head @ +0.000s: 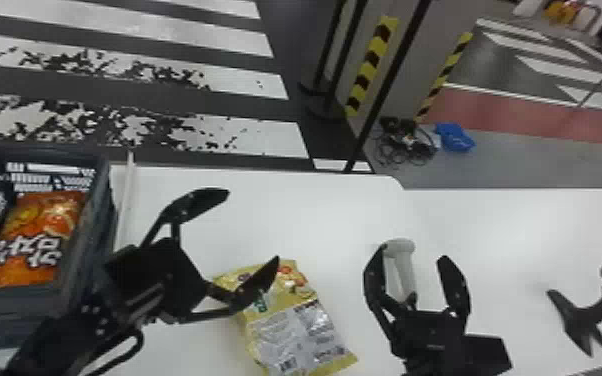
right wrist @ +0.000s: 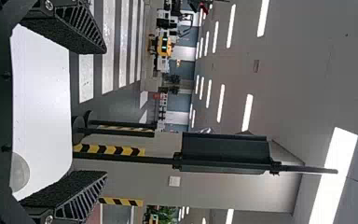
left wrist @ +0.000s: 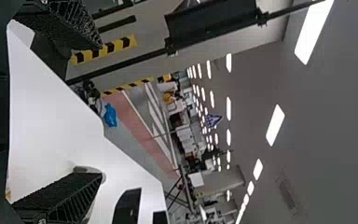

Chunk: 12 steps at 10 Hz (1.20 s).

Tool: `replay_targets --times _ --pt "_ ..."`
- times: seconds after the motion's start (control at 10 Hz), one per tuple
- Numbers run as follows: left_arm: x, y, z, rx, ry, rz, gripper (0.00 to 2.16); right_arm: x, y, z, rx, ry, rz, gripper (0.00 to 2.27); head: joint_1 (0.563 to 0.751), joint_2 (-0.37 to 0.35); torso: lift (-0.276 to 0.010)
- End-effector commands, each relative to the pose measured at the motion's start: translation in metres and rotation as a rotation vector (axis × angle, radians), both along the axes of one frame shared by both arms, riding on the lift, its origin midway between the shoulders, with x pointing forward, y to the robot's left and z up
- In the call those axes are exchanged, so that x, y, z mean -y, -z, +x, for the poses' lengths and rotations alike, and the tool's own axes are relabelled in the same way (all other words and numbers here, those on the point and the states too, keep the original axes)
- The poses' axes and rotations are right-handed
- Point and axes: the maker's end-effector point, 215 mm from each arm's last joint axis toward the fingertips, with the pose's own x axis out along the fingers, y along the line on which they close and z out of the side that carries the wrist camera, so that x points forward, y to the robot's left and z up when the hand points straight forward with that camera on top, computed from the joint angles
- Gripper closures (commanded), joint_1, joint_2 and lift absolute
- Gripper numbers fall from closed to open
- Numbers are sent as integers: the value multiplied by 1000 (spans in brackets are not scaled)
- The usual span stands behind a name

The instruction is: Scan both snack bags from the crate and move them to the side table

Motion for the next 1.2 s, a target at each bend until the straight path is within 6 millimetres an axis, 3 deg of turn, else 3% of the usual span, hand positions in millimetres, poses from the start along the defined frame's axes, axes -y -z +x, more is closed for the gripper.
replay_targets --times 0.0,0.3,0.5,0.8,1.1 --pt "-51 -23 13 7 -100 -61 29 -1 0 0 -1 -1 2 66 695 -350 -99" --pt "-170 -40 28 -7 -323 -168 29 -10 2 3 0 -19 10 66 695 -350 -99" --pt "-231 -43 26 15 -427 -206 29 -24 7 5 -6 -44 14 66 695 -272 -99" --pt "-283 -22 19 -23 -559 -234 33 -68 12 10 -16 -121 11 97 695 -148 -99" --pt "-310 20 11 -109 -654 -242 33 -113 16 9 -26 -202 28 201 695 -16 -99"
